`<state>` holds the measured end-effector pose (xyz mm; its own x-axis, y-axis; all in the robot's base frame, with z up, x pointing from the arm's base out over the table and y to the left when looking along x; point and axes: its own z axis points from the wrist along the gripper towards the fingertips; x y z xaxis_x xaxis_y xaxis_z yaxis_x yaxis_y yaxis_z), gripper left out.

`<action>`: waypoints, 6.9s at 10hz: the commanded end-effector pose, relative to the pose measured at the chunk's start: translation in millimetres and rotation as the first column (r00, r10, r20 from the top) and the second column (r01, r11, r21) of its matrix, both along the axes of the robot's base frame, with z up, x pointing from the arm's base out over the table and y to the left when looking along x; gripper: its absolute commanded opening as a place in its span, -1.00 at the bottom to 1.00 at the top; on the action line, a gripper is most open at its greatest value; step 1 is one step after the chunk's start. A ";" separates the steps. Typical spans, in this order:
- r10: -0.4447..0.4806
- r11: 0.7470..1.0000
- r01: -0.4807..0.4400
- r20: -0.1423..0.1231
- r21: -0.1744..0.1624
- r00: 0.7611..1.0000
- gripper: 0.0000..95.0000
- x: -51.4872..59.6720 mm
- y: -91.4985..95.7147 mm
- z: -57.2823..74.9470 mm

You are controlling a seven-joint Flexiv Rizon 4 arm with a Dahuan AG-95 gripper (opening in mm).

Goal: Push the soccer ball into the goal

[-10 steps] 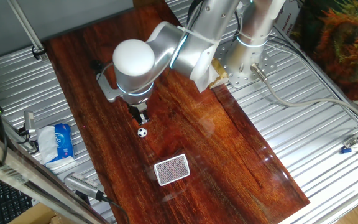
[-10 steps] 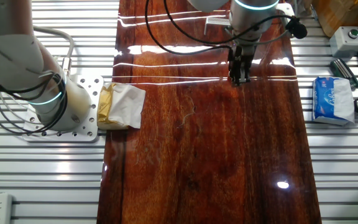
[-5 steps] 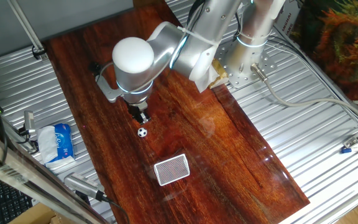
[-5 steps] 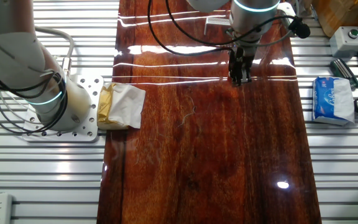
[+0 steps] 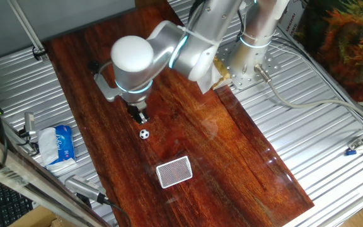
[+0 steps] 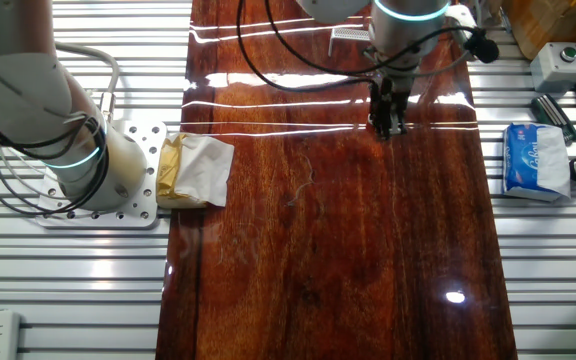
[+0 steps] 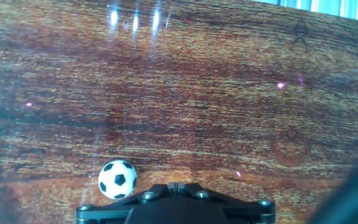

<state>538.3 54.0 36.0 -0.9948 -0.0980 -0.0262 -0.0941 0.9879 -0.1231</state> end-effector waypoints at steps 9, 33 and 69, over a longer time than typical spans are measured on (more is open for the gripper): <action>-0.067 0.996 0.066 0.030 0.053 0.997 -1.00 4.3 17.8 -9.6; -0.078 0.996 0.080 0.058 -0.044 0.995 -1.00 37.2 101.4 5.8; -0.013 0.998 0.014 0.027 -0.058 1.000 -1.00 73.4 99.7 36.6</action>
